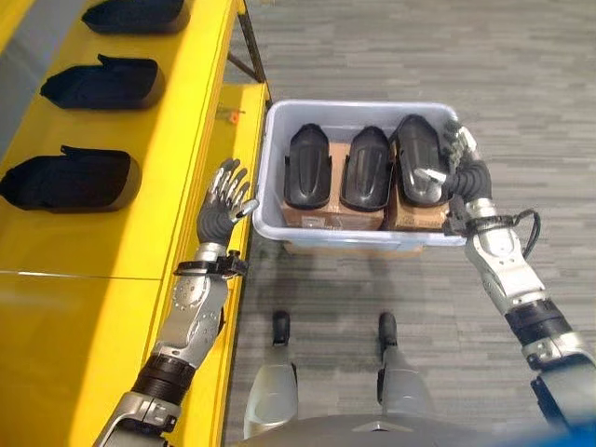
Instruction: Move parts from the plastic box to the shelf.
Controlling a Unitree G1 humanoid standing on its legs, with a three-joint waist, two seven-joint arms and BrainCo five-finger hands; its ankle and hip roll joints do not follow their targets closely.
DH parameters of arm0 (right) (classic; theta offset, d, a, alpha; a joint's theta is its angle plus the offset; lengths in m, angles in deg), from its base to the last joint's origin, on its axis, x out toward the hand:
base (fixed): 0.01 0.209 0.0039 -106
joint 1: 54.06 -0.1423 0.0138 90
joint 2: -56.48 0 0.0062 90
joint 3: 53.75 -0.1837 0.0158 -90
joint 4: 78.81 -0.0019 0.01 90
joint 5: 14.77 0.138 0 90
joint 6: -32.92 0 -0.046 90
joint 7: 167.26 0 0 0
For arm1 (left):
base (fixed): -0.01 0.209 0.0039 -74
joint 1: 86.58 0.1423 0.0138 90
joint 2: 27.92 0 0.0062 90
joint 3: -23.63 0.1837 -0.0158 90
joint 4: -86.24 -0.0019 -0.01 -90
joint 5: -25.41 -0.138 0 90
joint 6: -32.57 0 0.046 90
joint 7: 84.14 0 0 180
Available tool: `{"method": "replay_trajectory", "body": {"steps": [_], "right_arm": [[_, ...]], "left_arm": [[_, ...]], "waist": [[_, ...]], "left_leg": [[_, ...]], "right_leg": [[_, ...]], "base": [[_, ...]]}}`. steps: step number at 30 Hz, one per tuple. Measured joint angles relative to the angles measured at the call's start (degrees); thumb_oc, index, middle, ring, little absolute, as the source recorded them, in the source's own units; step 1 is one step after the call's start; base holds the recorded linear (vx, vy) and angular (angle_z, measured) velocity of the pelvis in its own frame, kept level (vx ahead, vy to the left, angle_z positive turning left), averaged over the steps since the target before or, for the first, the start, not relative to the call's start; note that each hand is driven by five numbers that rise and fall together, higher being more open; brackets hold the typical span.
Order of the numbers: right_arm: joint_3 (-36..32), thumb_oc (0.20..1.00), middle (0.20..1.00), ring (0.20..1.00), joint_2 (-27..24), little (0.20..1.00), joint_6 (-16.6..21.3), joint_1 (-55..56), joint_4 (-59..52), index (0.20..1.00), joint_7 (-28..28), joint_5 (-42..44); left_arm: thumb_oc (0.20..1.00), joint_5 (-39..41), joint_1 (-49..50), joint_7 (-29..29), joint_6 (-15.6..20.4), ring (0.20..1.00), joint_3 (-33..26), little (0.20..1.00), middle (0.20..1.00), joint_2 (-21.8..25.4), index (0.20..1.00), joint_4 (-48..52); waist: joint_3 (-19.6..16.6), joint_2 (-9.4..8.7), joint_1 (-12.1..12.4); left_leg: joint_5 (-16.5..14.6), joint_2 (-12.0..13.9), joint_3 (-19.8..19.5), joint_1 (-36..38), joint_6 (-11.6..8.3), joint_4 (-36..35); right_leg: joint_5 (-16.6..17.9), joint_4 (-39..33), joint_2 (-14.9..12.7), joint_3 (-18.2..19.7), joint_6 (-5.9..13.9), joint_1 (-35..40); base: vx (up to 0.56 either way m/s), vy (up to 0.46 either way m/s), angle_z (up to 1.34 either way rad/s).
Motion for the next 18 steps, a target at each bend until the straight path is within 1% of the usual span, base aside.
{"method": "replay_trajectory", "body": {"steps": [1, 2, 3, 7, 8, 10, 11, 12, 15, 18], "right_arm": [[0.0, 1.0, 1.0, 1.0, -0.5, 1.0, 0.0, -1.2, 0.1, 1.0, -0.4, 0.0], [0.0, 1.0, 1.0, 1.0, -0.5, 1.0, 0.0, -1.3, 0.1, 1.0, -0.4, 0.0], [0.3, 1.0, 1.0, 1.0, -0.5, 1.0, 0.0, -3.1, 0.5, 1.0, -1.5, -1.0], [1.1, 1.0, 1.0, 1.0, -0.9, 1.0, -0.1, -7.4, 4.5, 1.0, -3.1, -2.3], [2.6, 1.0, 1.0, 1.0, -2.1, 1.0, 0.0, -9.5, 6.2, 1.0, -3.6, -2.4], [2.9, 1.0, 1.0, 1.0, -2.8, 1.0, -0.3, -13.1, 9.6, 1.0, -4.4, -3.6], [4.2, 1.0, 1.0, 1.0, -4.0, 1.0, -0.2, -15.5, 13.4, 1.0, -5.3, -4.5], [4.3, 1.0, 1.0, 1.0, -5.0, 1.0, -0.4, -16.4, 15.0, 1.0, -5.7, -4.5], [4.6, 1.0, 1.0, 1.0, -7.0, 1.0, -1.0, -18.3, 20.2, 1.0, -7.3, -4.4], [5.0, 1.0, 1.0, 1.0, -7.9, 1.0, -1.3, -18.9, 20.6, 1.0, -8.1, -4.6]], "left_arm": [[1.0, 0.0, -0.7, 0.0, 0.3, 1.0, 0.1, 1.0, 1.0, 0.0, 1.0, 0.4], [1.0, 0.0, -0.7, 0.0, 0.3, 1.0, 0.1, 1.0, 1.0, 0.0, 1.0, 0.4], [1.0, 0.0, -1.3, 0.0, 0.3, 1.0, 0.4, 1.0, 1.0, 0.0, 1.0, 0.5], [1.0, 0.0, -2.5, -0.1, 0.4, 1.0, 0.7, 1.0, 1.0, 0.0, 1.0, 0.5], [1.0, 0.3, -2.8, -0.1, 0.8, 1.0, 0.9, 1.0, 1.0, 0.1, 1.0, 0.5], [1.0, 0.6, -4.1, -0.2, 0.8, 1.0, 1.5, 1.0, 1.0, 0.2, 1.0, 0.5], [1.0, 0.6, -5.1, -0.7, 0.8, 1.0, 2.7, 1.0, 1.0, 0.2, 1.0, 0.5], [1.0, 0.5, -5.7, -1.2, 0.8, 1.0, 3.1, 1.0, 1.0, 0.2, 1.0, 0.6], [1.0, 0.6, -5.6, -1.9, 0.8, 1.0, 3.0, 1.0, 1.0, 0.2, 1.0, 0.6], [1.0, 0.6, -4.7, -2.3, 0.8, 1.0, 3.0, 1.0, 1.0, 0.3, 1.0, 0.8]], "waist": [[1.3, 0.11, 0.1], [1.3, 0.12, 0.1], [2.8, 0.18, 0.1], [4.5, 0.16, 0.4], [4.5, 0.19, 0.4], [6.3, 0.27, 0.8], [6.9, 0.39, 1.1], [7.2, 0.5, 1.6], [8.5, 0.89, 2.0], [8.6, 1.01, 2.1]], "left_leg": [[0.1, -0.1, 0.1, -0.2, -0.08, 0.0], [0.2, -0.1, 0.0, -0.2, -0.09, 0.0], [0.5, 0.0, 0.0, -0.4, -0.43, 0.0], [0.5, 0.5, 0.1, -1.1, -0.43, 0.0], [0.5, 0.5, 0.1, -2.0, -0.47, 0.1], [0.7, 0.5, 0.0, -2.3, -0.69, 0.1], [0.7, 0.5, 0.0, -3.0, -0.79, 0.1], [0.8, 0.5, 0.0, -3.8, -0.86, 0.1], [0.9, 0.5, -0.4, -4.4, -0.87, 0.1], [0.9, 0.4, -0.5, -4.7, -0.86, 0.0]], "right_leg": [[0.3, 0.0, 0.1, 0.1, 0.05, -0.2], [0.3, 0.0, 0.1, 0.1, 0.05, -0.2], [0.4, 0.0, 0.3, 0.3, -0.02, -0.5], [0.4, 0.0, 0.8, 0.2, -0.17, -1.4], [0.4, 0.2, 0.9, 0.3, -0.18, -2.4], [0.5, 0.4, 0.9, 0.3, -0.25, -2.7], [0.5, 0.4, 0.9, 0.3, -0.25, -3.4], [0.5, 0.5, 0.9, 0.2, -0.27, -4.2], [0.6, 0.5, 0.9, -0.1, -0.28, -4.6], [0.5, 0.3, 0.8, -0.2, -0.26, -4.8]], "base": [[-0.03, -0.049, -0.05], [-0.02, -0.04, -0.07], [-0.01, -0.03, -0.04], [-0.01, -0.024, -0.01], [0.0, 0.0, 0.0], [0.01, -0.02, 0.01], [0.02, -0.043, 0.02], [0.03, -0.041, -0.01], [0.01, -0.01, 0.04], [0.04, -0.028, 0.05]]}}
